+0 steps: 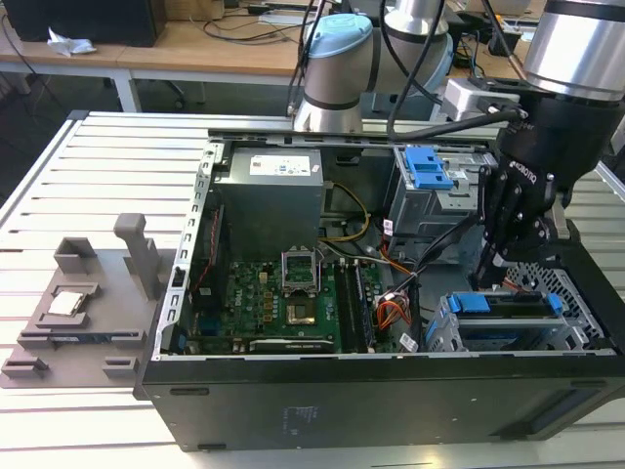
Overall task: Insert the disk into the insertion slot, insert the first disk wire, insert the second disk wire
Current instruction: 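Insert the second disk wire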
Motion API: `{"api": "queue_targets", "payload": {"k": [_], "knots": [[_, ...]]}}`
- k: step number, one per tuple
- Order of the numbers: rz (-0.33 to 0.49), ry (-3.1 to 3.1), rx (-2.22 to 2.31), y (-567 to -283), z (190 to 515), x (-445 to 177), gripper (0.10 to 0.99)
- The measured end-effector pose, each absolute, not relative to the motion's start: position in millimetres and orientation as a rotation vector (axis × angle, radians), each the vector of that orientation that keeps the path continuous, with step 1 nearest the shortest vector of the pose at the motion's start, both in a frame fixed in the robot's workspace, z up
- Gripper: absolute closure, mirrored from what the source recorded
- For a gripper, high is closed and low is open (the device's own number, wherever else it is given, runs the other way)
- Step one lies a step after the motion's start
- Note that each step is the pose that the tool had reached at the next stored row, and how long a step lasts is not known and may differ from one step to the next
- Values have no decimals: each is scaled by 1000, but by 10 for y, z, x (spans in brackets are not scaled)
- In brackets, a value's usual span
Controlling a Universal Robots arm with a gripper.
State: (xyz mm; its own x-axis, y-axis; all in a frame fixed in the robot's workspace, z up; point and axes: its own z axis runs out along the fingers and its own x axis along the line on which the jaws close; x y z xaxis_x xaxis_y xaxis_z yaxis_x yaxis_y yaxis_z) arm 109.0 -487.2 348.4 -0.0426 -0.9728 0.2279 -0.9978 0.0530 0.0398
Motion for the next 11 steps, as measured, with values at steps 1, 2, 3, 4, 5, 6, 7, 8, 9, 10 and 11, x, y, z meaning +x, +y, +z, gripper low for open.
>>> {"api": "queue_targets", "payload": {"k": [1, 2, 3, 4, 5, 6, 7, 8, 9, 10, 11], "knots": [[191, -2130, 2029, -4872, 3486, 1088, 937], [191, -2130, 2029, -4872, 3489, 1084, 937], [183, -2134, 2033, -4875, 3490, 1082, 937], [159, -2146, 2046, -4908, 3490, 1081, 937], [141, -2155, 2055, -4964, 3490, 1080, 937], [126, -2162, 2063, -5014, 3489, 1081, 937], [116, -2167, 2068, -5048, 3489, 1081, 937], [109, -2170, 2071, -5086, 3489, 1080, 937], [102, -2173, 2075, -5131, 3487, 1081, 937], [96, -2176, 2078, -5169, 3485, 1081, 937], [81, -2183, 2085, -5247, 3482, 1081, 937]]}}
